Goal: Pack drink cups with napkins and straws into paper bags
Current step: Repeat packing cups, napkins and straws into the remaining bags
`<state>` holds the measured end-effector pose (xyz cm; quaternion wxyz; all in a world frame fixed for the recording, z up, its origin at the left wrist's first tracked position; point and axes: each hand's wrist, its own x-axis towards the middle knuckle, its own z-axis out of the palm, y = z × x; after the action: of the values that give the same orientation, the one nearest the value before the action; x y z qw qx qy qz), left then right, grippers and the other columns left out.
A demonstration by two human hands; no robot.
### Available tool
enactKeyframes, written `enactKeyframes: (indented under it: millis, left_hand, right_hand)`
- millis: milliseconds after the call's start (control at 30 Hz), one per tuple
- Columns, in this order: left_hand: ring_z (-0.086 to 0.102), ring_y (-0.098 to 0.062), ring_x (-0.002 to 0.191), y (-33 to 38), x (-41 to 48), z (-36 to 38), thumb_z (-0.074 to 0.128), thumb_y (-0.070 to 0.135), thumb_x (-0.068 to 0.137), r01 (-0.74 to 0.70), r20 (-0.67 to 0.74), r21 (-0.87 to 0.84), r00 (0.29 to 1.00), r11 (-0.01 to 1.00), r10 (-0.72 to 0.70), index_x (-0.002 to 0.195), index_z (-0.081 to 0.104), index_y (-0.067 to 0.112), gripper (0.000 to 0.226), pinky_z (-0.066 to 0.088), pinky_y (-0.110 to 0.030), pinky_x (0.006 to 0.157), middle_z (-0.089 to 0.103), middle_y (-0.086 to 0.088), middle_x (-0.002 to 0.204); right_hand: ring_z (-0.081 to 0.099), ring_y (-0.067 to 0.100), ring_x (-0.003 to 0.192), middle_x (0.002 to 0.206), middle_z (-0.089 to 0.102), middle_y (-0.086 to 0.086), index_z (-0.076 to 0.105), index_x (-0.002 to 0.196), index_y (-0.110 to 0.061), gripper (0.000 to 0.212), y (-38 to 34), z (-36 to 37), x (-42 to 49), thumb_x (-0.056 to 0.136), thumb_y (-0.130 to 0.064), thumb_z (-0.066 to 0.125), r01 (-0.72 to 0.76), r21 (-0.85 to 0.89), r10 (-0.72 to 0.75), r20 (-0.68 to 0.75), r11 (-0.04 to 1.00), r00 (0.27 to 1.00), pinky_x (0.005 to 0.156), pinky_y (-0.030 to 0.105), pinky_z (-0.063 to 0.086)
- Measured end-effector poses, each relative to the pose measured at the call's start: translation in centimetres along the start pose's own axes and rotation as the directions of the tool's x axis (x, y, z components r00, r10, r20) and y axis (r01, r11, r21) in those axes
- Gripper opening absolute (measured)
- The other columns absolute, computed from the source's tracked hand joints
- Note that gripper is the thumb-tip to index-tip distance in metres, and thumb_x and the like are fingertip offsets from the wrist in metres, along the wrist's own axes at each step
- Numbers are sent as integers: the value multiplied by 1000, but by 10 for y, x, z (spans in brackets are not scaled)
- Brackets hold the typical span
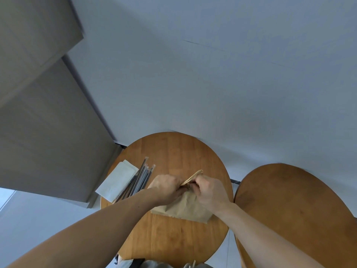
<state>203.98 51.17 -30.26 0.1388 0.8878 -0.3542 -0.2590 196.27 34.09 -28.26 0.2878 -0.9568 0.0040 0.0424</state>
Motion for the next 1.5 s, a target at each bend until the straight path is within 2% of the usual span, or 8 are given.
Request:
enactKeyframes:
  millis: [167, 500, 733, 933, 1100, 1200, 1367, 1500]
  left_hand:
    - [57, -20, 73, -2, 1, -2, 43, 44, 101, 8, 19, -29, 1000, 1000, -7, 75, 46, 33, 29, 43, -33, 63, 59, 6, 76]
    - [63, -22, 83, 0, 1, 5, 44, 41, 100, 41, 4, -59, 999, 997, -40, 100, 68, 24, 30, 51, -37, 74, 69, -1, 89]
    - [63, -21, 79, -1, -5, 6, 48, 40, 98, 87, 16, -139, 996, 986, -85, 97, 70, 20, 30, 50, -36, 67, 68, -1, 83]
    - [66, -17, 85, -1, -8, -3, 53, 41, 95, 124, 75, -208, 991, 970, -111, 101, 73, 27, 26, 55, -37, 75, 71, 3, 90]
    - [64, -2, 83, -14, -20, -19, 63, 52, 82, 123, 42, -243, 992, 962, -116, 105, 68, 36, 29, 55, -25, 73, 66, 21, 88]
    - [62, 5, 90, -32, -32, -17, 72, 53, 73, 186, 70, -347, 983, 919, -172, 118, 60, 40, 48, 50, -13, 74, 62, 26, 99]
    - [60, -1, 101, -53, -46, -2, 84, 36, 70, 279, 132, -592, 959, 756, -251, 129, 47, 38, 69, 47, -5, 71, 59, 19, 114]
    - [55, -6, 110, -61, -60, 15, 83, 30, 74, 344, 180, -614, 937, 710, -298, 124, 56, 42, 58, 46, -10, 81, 60, 18, 116]
  right_hand:
    - [66, 17, 84, 95, 71, -1, 68, 104, -17, 19, 1, -1, 7, 97, -27, 53, 13, -74, -7, 83, 997, 997, 74, 35, 51]
    - [65, 19, 85, 92, 72, 0, 70, 99, -16, 19, -1, -1, 13, 93, -28, 56, -95, -164, 135, 256, 982, 957, 77, 38, 52]
    - [63, 19, 78, 84, 69, -3, 63, 82, -24, 9, -7, -4, 16, 90, -27, 60, -132, -162, 178, 313, 978, 933, 68, 34, 50]
    - [65, 17, 89, 95, 71, -4, 70, 101, -25, 18, -9, 4, 2, 91, -33, 57, -63, -125, 87, 190, 990, 978, 77, 36, 52]
    - [62, 1, 76, 87, 68, -11, 71, 91, -18, 13, -1, 3, -28, 88, -30, 67, 175, 36, -161, -254, 984, 954, 64, 22, 54]
    - [56, -1, 79, 90, 62, -13, 67, 92, -20, 17, 15, -3, -41, 85, -34, 70, 128, -13, -124, -359, 992, 925, 64, 16, 50]
    - [43, -8, 115, 121, 45, -28, 49, 130, -36, 56, 39, 1, -51, 80, -46, 71, -161, 131, 168, -44, 978, 985, 92, 8, 34]
    - [60, 1, 103, 103, 62, -25, 60, 112, -39, 30, 54, 15, -53, 84, -38, 72, -350, 243, 318, 163, 905, 934, 85, 18, 50]
